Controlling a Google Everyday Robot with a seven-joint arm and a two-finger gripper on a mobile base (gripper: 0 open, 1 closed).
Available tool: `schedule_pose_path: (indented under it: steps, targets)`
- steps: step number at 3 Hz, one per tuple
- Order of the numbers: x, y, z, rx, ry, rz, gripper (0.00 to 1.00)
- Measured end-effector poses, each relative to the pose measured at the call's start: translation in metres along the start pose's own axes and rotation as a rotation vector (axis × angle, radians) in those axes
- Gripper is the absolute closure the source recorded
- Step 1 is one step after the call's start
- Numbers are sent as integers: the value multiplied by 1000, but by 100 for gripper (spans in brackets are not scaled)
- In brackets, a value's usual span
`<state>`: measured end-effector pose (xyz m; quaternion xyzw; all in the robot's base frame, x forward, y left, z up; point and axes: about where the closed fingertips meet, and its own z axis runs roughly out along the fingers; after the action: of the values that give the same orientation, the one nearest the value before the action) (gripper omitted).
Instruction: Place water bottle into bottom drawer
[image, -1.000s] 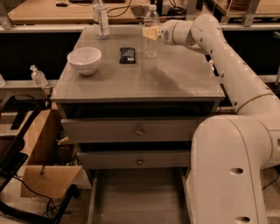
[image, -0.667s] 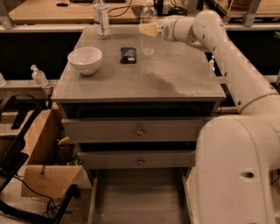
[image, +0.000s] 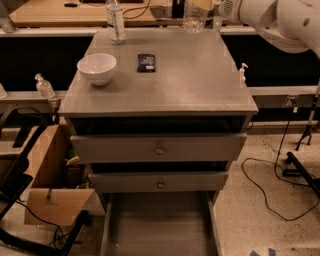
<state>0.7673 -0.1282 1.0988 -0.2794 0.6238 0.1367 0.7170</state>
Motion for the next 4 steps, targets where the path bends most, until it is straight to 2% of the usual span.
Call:
schedule_pose_path:
  steps: [1, 2, 3, 4]
  targets:
    - [-16, 40, -47, -11, -4, -76, 100]
    - [43, 119, -111, -134, 96, -75, 100]
    - [99, 123, -184, -134, 194, -50, 100]
    - [100, 125, -179, -142, 188, -48, 100]
